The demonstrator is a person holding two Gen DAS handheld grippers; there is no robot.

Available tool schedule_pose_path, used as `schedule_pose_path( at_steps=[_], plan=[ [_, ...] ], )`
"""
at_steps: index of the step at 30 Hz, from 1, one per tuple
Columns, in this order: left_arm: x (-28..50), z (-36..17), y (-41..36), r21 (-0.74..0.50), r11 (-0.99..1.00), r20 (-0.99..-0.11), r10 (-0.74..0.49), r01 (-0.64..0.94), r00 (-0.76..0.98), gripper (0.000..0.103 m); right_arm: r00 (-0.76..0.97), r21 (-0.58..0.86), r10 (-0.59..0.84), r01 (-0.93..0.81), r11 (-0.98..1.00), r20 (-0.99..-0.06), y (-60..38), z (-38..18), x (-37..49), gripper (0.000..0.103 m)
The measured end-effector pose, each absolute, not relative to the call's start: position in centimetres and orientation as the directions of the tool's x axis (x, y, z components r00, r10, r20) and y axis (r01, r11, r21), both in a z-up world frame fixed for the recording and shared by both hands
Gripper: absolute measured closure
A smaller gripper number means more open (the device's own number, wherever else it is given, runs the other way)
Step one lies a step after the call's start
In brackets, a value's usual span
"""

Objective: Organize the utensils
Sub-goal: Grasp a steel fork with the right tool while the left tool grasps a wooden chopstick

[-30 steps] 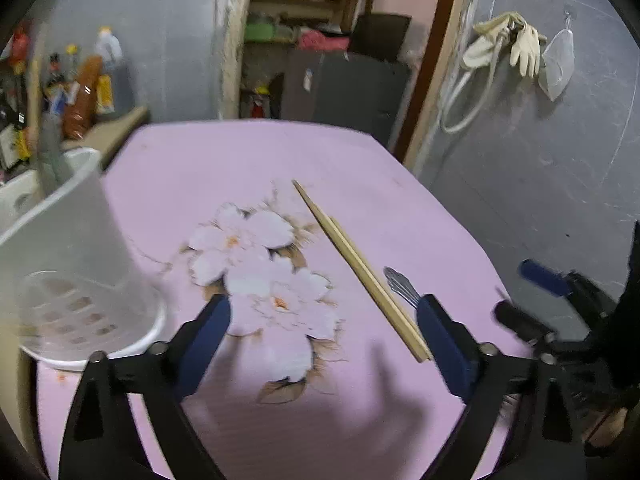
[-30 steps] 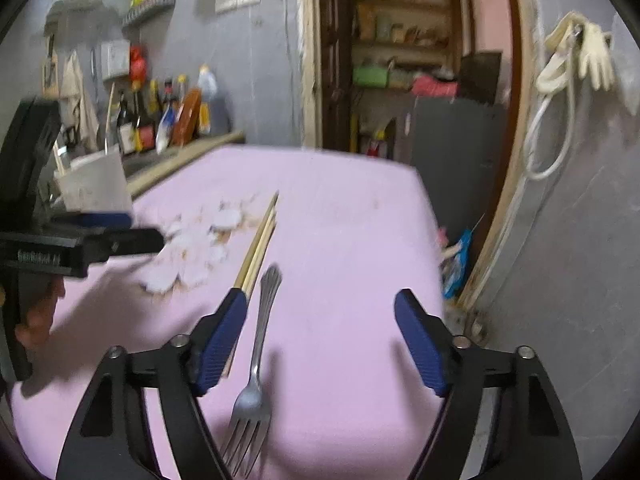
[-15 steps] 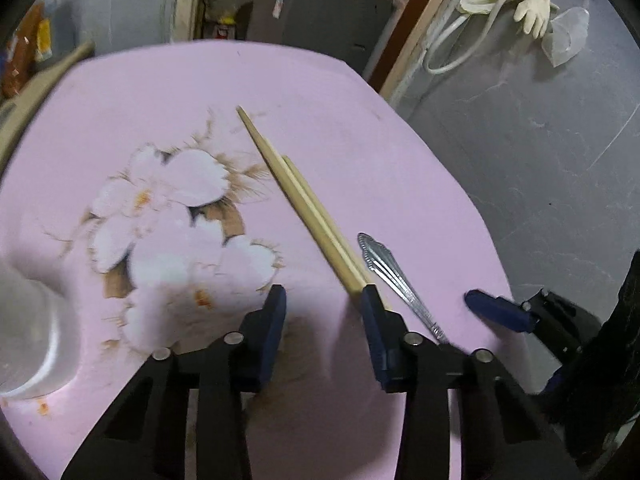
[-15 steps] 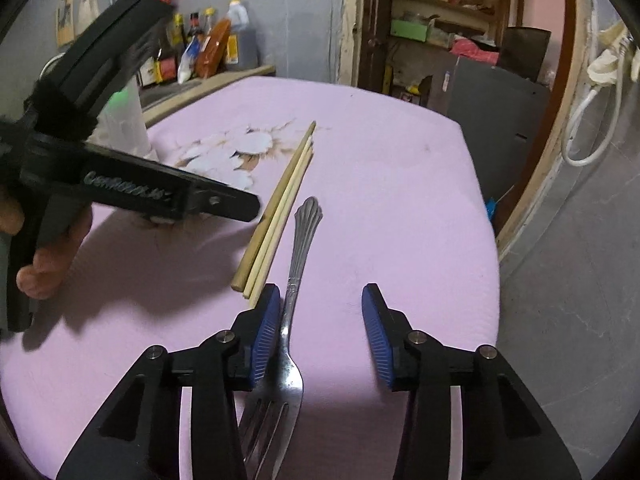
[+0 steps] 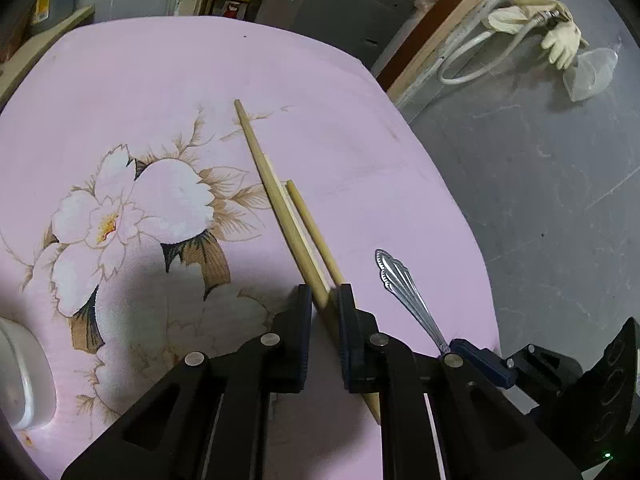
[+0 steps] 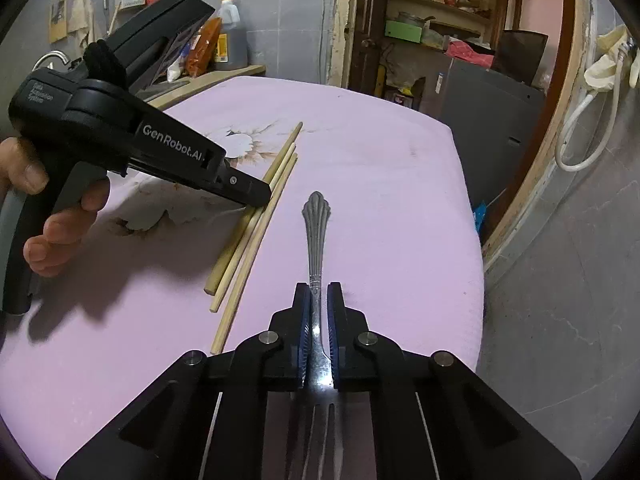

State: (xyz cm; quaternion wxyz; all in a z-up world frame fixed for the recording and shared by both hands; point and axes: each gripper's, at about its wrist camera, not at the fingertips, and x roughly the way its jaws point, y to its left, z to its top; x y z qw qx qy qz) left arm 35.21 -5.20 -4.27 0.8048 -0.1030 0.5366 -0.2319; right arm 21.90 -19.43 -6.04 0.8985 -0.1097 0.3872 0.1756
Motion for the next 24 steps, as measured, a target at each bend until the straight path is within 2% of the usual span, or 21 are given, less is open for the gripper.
schedule_pose_path(
  at_steps=[14, 24],
  plan=[
    [31.9, -3.8, -1.5, -0.443, 0.865, -0.826, -0.496, 0.235, 0.267, 0.097, 0.643, -0.034, 0.231, -0.372, 0.928, -0.73, -19.8, -5.9, 23.0, 0.102],
    [31.8, -2.7, -1.2, -0.388, 0.885, -0.864, -0.446, 0.258, 0.233, 0.096, 0.592, 0.071, 0.29, -0.365, 0.928, -0.752, -20.7, -5.6, 25.4, 0.098]
  ],
)
